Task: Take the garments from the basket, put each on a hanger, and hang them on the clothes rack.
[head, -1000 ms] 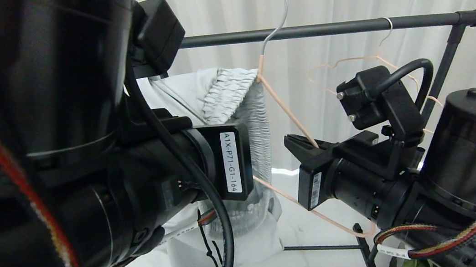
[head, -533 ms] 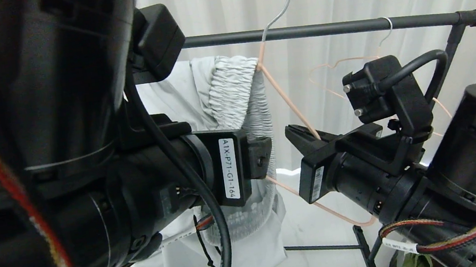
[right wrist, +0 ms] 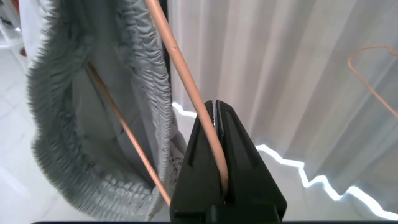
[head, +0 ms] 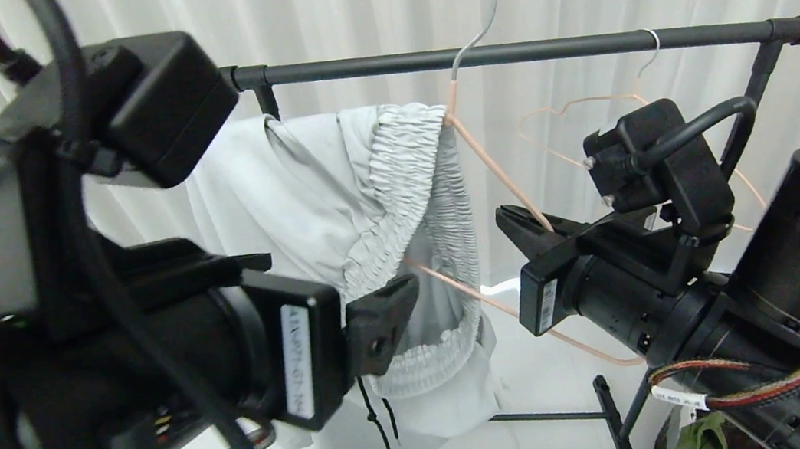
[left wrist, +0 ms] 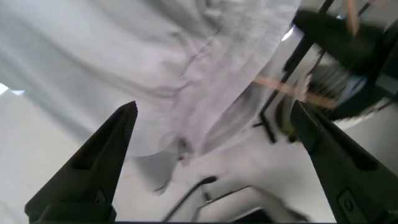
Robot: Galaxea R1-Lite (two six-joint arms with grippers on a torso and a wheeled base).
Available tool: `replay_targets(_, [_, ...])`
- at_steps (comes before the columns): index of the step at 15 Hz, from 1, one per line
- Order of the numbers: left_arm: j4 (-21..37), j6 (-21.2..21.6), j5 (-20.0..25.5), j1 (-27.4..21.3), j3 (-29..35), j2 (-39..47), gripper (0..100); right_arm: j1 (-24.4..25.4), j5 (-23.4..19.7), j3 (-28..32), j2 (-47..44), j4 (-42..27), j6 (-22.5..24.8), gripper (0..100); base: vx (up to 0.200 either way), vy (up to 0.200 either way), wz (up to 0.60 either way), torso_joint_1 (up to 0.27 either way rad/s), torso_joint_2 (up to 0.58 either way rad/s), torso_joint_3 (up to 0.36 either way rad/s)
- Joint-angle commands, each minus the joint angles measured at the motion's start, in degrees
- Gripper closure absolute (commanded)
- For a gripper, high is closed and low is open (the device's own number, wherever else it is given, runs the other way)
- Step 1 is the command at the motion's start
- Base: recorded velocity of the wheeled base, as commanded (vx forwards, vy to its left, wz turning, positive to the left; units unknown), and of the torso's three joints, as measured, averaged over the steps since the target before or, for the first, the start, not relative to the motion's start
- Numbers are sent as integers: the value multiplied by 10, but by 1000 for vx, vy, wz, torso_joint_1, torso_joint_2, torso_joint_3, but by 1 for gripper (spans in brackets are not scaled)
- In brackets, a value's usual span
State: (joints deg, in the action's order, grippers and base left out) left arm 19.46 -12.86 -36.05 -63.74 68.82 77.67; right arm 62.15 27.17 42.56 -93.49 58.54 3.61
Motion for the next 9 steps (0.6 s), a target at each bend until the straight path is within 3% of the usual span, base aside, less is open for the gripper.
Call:
replay_targets(1, [-3, 70, 4, -2, -68, -91, 0, -12, -5, -17, 18, 0, 7, 100, 0, 0, 0, 0, 0, 0])
replay_targets(3, [-3, 144, 5, -2, -97, -140, 0, -22, -29, -33, 39, -1, 19, 100, 0, 0, 0, 0, 0, 0])
replay_targets(6, [-3, 213, 5, 0, -95, -151, 0, -26, -34, -51, 58, -2, 36, 100, 0, 0, 0, 0, 0, 0])
replay_targets(9, [-14, 310, 21, 34, -83, -151, 0, -32, -34, -69, 88, -26, 54, 100, 0, 0, 0, 0, 0, 0])
